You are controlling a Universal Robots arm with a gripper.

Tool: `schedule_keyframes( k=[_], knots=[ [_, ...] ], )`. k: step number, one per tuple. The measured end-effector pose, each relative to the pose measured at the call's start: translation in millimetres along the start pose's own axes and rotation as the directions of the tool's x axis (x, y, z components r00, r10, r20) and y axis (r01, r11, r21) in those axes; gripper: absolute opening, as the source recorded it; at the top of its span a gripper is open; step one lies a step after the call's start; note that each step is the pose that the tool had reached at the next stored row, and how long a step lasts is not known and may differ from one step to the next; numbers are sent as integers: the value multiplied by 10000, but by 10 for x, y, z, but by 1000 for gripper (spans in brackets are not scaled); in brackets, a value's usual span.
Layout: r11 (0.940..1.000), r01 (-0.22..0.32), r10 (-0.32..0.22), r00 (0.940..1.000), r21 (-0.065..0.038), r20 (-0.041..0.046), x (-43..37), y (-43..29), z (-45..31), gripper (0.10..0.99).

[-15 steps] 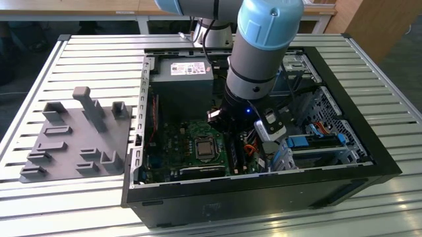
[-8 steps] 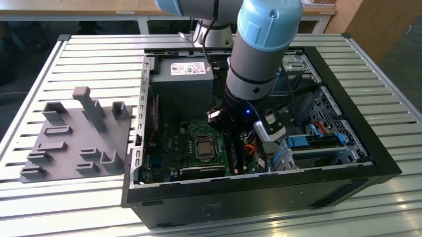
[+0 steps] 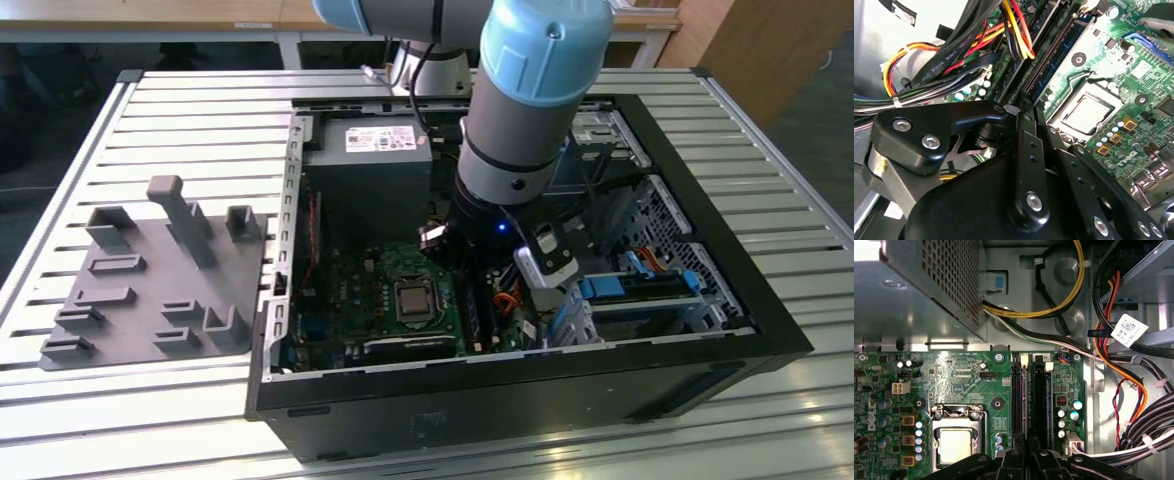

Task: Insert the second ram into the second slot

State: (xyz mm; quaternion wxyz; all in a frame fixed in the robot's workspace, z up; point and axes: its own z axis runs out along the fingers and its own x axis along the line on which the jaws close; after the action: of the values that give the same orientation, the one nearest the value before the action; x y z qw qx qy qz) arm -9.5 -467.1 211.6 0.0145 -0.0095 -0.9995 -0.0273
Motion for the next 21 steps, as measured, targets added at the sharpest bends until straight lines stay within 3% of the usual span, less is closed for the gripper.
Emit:
schedule_keyframes(
  k=[12, 14, 15, 21],
  knots=[
    [10000, 0, 0, 10000, 2, -1, 2, -4, 0, 141],
    [10000, 0, 0, 10000, 1, -1, 2, -4, 1, 149],
    [10000, 0, 0, 10000, 1, 0, 2, -4, 1, 212],
    [10000, 0, 0, 10000, -3, 1, 1, -4, 12, 212]
  ],
)
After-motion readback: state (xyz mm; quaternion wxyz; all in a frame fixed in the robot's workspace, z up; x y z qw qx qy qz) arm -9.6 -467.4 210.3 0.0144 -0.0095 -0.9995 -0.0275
